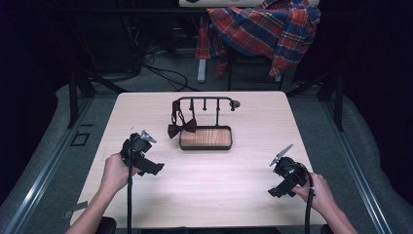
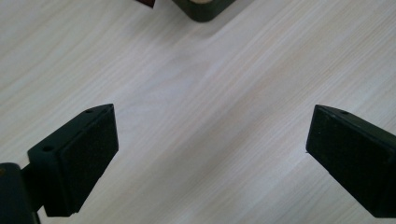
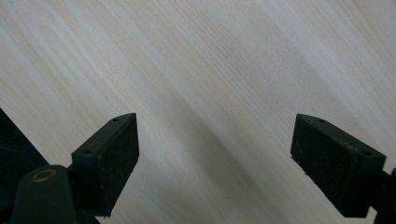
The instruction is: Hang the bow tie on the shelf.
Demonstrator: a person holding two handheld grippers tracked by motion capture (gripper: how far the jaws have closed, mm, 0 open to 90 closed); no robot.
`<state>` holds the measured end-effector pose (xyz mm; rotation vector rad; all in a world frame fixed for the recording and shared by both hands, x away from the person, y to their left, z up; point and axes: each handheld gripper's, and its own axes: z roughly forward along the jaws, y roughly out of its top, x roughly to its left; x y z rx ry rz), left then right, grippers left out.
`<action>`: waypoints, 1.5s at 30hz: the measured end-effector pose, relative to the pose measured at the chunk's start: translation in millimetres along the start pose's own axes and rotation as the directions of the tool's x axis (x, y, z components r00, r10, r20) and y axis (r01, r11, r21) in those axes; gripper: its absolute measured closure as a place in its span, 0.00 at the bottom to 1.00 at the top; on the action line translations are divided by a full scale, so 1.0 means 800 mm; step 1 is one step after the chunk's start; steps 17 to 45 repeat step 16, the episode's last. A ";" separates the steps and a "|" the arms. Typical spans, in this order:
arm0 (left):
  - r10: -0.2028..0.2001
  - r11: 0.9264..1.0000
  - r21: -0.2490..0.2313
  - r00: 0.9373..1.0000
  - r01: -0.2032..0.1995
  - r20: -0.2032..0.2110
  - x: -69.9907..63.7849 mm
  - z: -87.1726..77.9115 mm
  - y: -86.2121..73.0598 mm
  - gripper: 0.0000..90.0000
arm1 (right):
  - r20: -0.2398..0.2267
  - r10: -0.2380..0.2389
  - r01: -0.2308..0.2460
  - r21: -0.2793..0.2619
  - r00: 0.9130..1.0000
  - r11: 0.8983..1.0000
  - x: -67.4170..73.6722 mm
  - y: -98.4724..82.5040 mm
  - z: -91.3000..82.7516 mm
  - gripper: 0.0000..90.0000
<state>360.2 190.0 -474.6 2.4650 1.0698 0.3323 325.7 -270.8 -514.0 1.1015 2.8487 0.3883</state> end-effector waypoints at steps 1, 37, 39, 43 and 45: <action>-0.014 1.000 0.005 1.000 0.014 0.004 -0.001 0.003 -0.004 0.02 | 0.000 -0.001 0.001 -0.004 1.000 1.000 0.000 0.000 0.000 0.17; -0.028 0.999 0.038 0.999 0.027 0.032 0.007 0.025 -0.030 0.00 | 0.004 -0.010 0.010 0.017 1.000 1.000 -0.004 -0.002 -0.001 0.16; -0.028 0.999 0.038 0.999 0.027 0.032 0.007 0.025 -0.030 0.00 | 0.004 -0.010 0.010 0.017 1.000 1.000 -0.004 -0.002 -0.001 0.16; -0.028 0.999 0.038 0.999 0.027 0.032 0.007 0.025 -0.030 0.00 | 0.004 -0.010 0.010 0.017 1.000 1.000 -0.004 -0.002 -0.001 0.16; -0.028 0.999 0.038 0.999 0.027 0.032 0.007 0.025 -0.030 0.00 | 0.004 -0.010 0.010 0.017 1.000 1.000 -0.004 -0.002 -0.001 0.16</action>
